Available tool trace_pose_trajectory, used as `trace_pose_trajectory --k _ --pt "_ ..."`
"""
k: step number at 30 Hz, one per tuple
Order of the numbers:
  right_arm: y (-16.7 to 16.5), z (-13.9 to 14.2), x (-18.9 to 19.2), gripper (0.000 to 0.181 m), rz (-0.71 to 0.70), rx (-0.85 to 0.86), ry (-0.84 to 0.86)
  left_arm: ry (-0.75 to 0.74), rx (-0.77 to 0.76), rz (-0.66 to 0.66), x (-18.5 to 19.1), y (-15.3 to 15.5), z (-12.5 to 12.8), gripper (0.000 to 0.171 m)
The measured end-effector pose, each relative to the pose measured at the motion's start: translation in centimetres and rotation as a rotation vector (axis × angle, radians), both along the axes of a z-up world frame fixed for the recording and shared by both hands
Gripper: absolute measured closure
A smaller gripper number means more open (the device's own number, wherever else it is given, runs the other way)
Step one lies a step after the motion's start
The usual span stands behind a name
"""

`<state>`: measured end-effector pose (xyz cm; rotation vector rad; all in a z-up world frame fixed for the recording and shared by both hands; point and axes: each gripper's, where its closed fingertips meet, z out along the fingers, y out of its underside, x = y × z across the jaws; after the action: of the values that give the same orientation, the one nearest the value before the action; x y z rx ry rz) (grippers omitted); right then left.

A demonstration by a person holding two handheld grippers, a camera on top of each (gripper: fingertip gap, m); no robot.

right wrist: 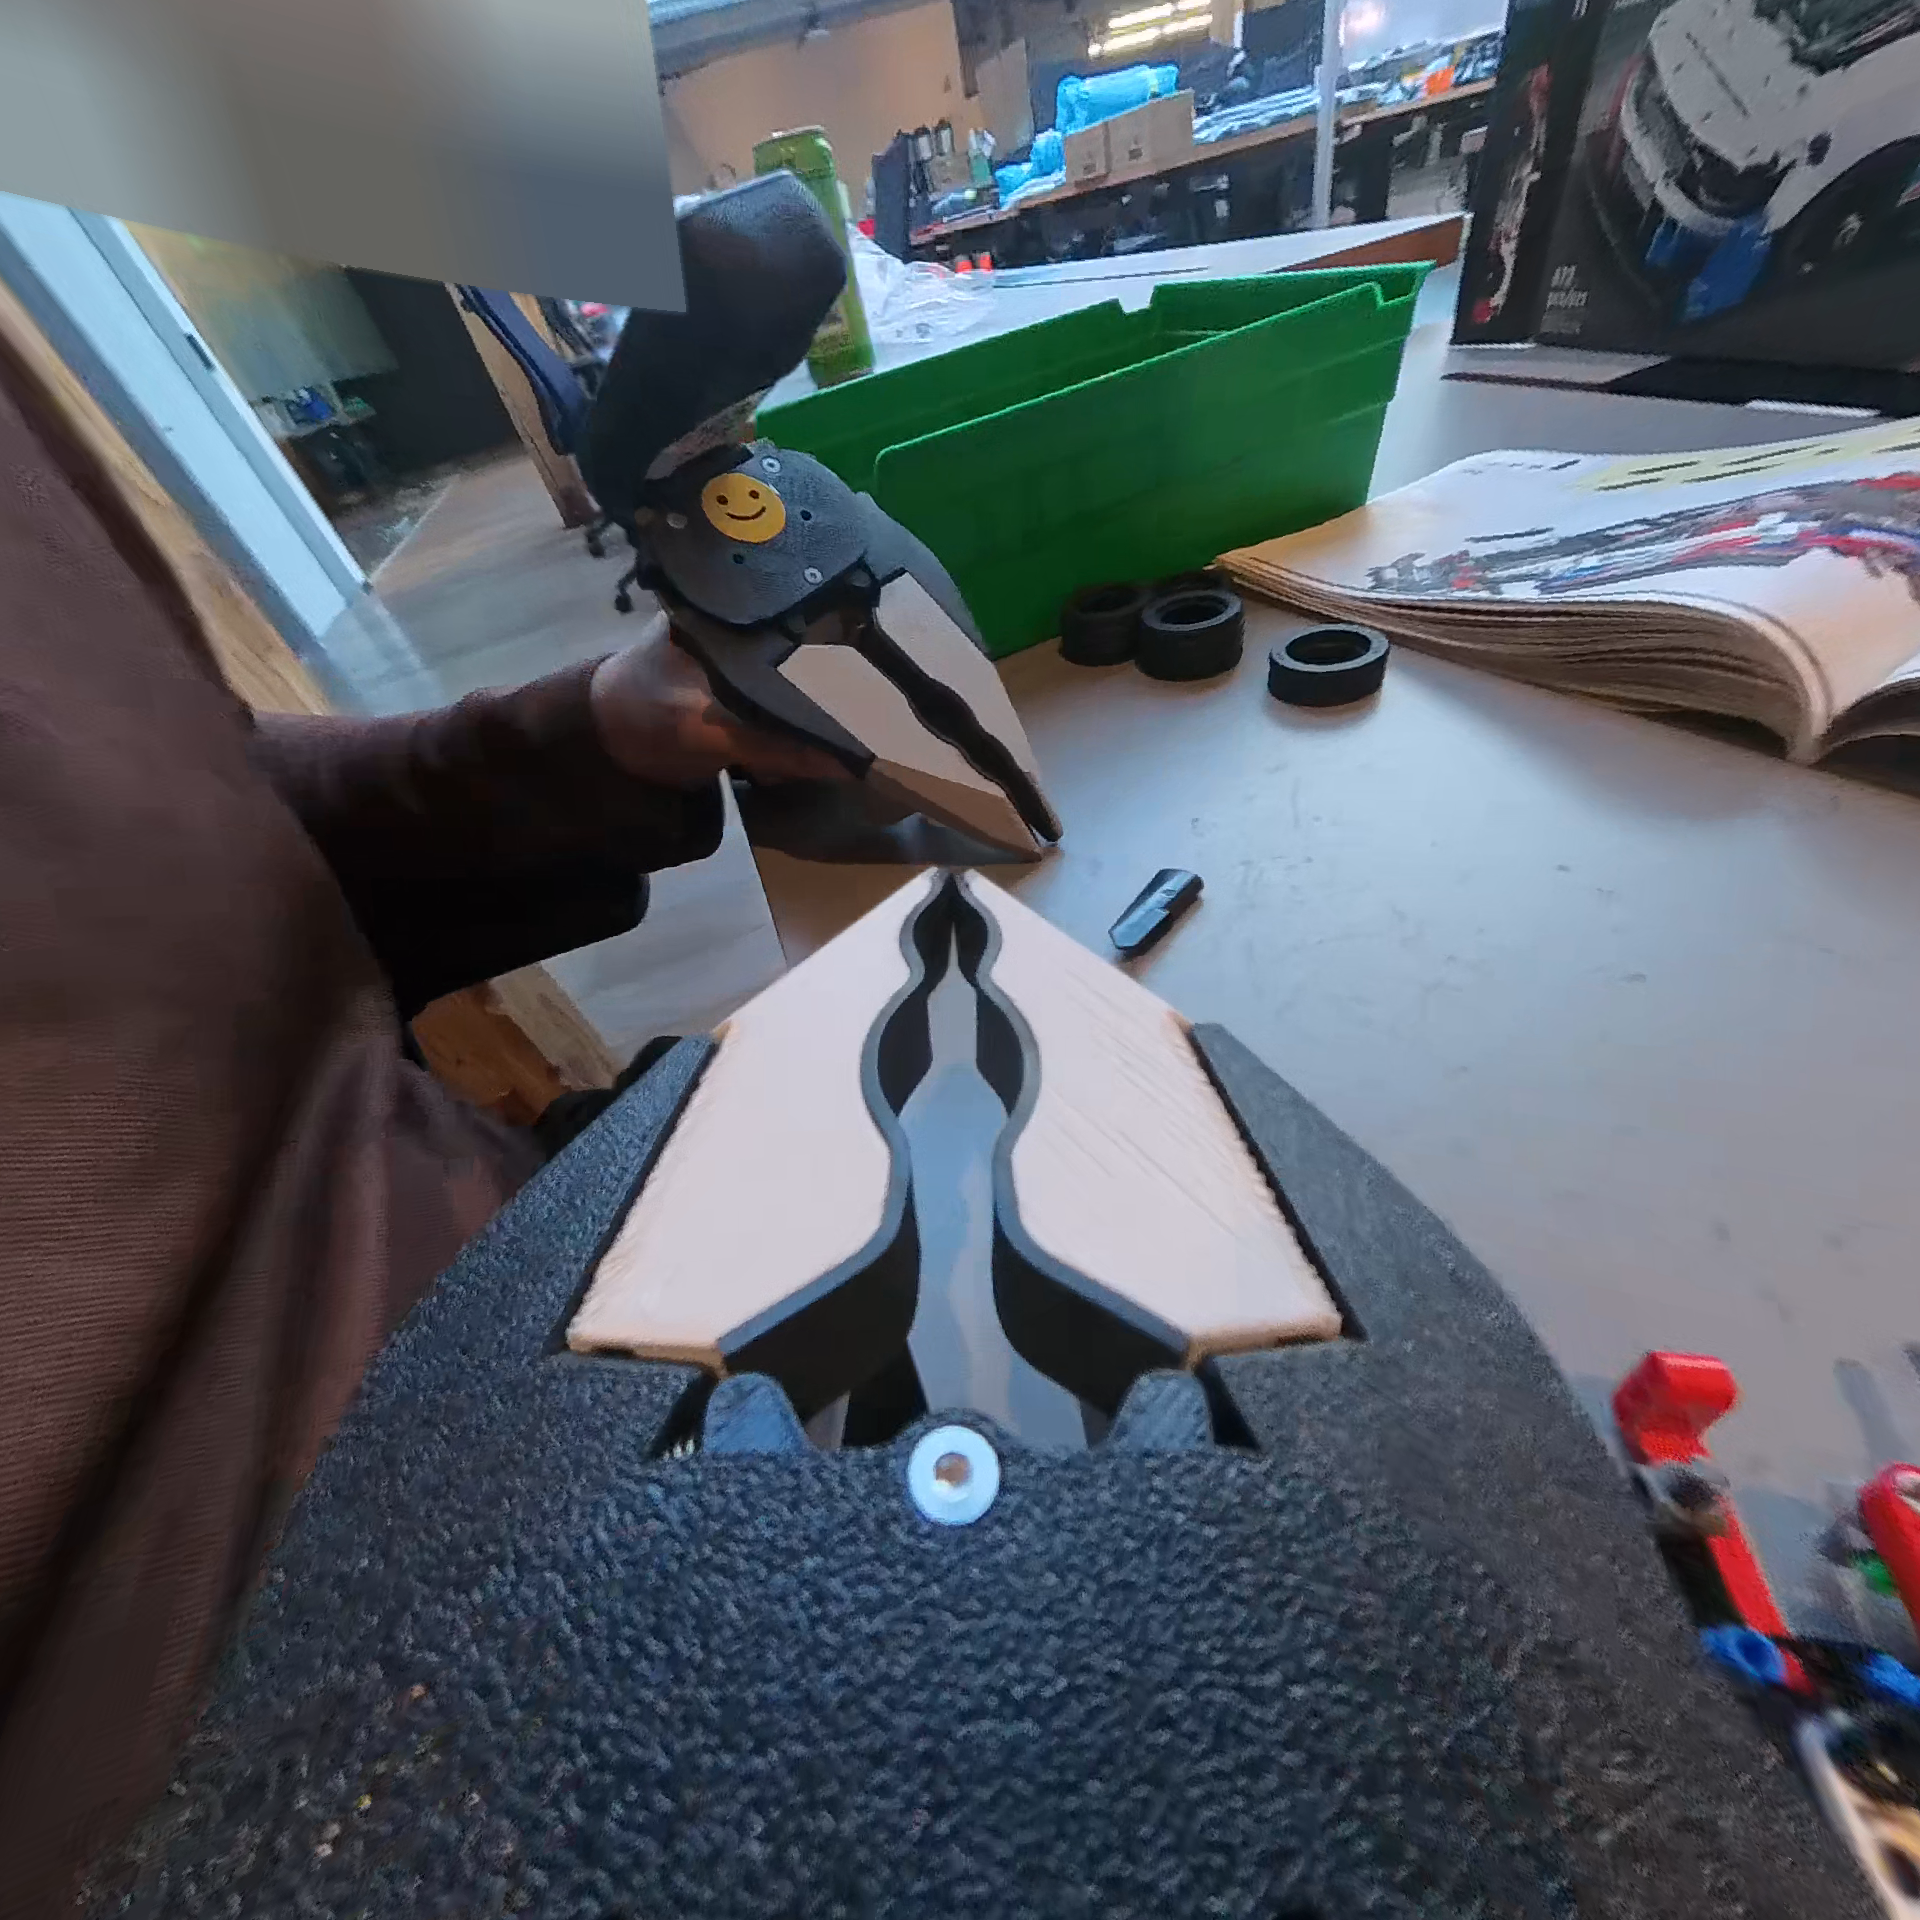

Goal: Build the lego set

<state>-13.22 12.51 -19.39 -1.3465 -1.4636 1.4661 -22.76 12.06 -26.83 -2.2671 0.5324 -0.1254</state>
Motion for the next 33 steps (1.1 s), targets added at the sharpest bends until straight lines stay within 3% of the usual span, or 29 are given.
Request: trace_pose_trajectory --k 13,23,30,33 --pt "-2.3 -0.5 -0.6 0.181 0.156 -0.066 -0.023 0.091 0.052 -0.078 0.5 1.1 0.0 0.171" --pt "-0.1 0.6 0.0 0.181 0.103 -0.194 0.003 0.022 0.012 -0.074 0.5 1.1 0.0 0.171" --pt "2.3 0.8 1.1 0.181 0.009 -0.221 0.004 0.134 0.063 -0.068 0.6 1.1 0.0 0.171" --pt "3.0 0.5 1.2 0.181 -0.030 -0.214 -0.005 0.089 0.040 -0.031 0.6 1.1 0.0 0.171"
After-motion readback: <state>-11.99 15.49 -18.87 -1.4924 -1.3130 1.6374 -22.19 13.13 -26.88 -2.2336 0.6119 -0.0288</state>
